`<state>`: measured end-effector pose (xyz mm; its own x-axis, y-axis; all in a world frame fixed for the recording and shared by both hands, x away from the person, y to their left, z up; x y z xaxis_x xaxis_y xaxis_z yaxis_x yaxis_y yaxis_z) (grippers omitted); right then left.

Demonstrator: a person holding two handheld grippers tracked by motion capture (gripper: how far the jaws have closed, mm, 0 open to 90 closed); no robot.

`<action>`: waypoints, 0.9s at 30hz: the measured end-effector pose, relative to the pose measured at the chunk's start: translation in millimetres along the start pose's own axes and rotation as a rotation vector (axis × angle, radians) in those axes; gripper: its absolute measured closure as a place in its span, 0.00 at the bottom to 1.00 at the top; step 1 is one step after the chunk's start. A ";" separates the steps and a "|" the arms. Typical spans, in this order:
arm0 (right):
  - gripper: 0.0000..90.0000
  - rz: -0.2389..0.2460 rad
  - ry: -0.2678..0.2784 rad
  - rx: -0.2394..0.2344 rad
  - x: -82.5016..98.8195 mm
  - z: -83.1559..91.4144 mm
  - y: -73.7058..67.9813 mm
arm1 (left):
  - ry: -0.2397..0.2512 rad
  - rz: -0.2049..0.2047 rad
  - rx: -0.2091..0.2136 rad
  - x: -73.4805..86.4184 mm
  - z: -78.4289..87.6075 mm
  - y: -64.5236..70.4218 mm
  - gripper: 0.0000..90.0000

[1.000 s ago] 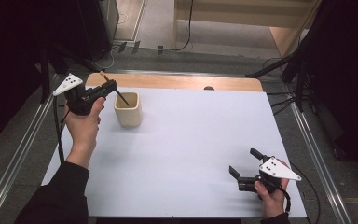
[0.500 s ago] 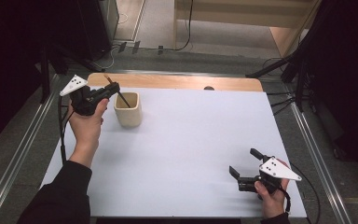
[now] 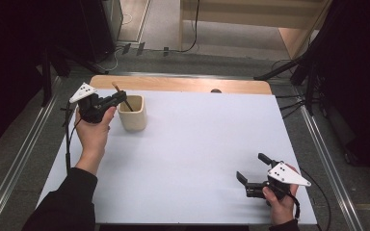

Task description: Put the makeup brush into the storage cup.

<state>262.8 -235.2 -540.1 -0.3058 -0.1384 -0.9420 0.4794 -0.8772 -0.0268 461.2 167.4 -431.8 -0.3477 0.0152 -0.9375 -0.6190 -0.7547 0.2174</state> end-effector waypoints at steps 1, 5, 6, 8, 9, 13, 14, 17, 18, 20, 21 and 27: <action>0.00 0.000 0.001 -0.001 0.0 -0.1 -0.3 | -0.005 -0.003 -0.002 1.2 -0.9 0.1 0.93; 0.00 0.000 0.000 -0.002 0.1 -0.2 -0.5 | -0.011 -0.001 0.001 5.4 -4.5 1.9 0.93; 0.00 0.000 0.000 -0.002 0.2 -0.3 -0.5 | -0.015 -0.002 0.004 7.1 -5.5 2.6 0.93; 0.00 0.001 -0.001 -0.003 0.3 -0.5 -0.7 | -0.026 -0.007 0.004 11.1 -8.0 3.5 0.93; 0.00 0.001 -0.001 -0.003 0.4 -0.5 -0.8 | -0.032 -0.011 0.005 13.3 -9.0 3.9 0.93; 0.00 0.005 -0.003 -0.005 0.6 -0.8 -1.1 | -0.053 -0.007 -0.006 21.4 -12.2 2.5 0.93; 0.00 0.006 -0.003 -0.004 0.7 -0.9 -1.1 | -0.059 -0.005 -0.009 23.5 -13.1 1.9 0.93; 0.00 0.008 -0.003 -0.006 0.7 -1.1 -1.1 | -0.079 -0.003 -0.020 28.8 -15.2 -0.3 0.93; 0.00 0.009 -0.003 -0.006 0.8 -1.2 -1.1 | -0.085 -0.004 -0.021 30.1 -15.8 -0.8 0.93; 0.00 0.008 -0.003 -0.006 0.9 -1.4 -1.3 | -0.093 -0.006 -0.023 31.9 -16.8 -1.7 0.93; 0.00 0.010 -0.004 -0.005 0.9 -1.5 -1.3 | -0.095 -0.002 -0.019 32.2 -16.8 -1.6 0.93; 0.00 0.006 -0.003 -0.006 0.7 -0.6 -1.4 | -0.035 0.011 -0.040 25.1 -4.8 -1.0 0.55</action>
<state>262.3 -233.8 -540.9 -0.3057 -0.1451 -0.9410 0.4864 -0.8734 -0.0234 456.5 165.3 -456.9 -0.3788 0.0291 -0.9250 -0.5867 -0.7805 0.2157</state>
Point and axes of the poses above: each handheld gripper's, and its own axes: z roughly backward along the jaws, x roughly out of its underside, y roughly to its right, the point moved 9 cm from there along -z, roughly forward along the jaws, and after that the axes turned 2 degrees about x, right-handed, at the moved point
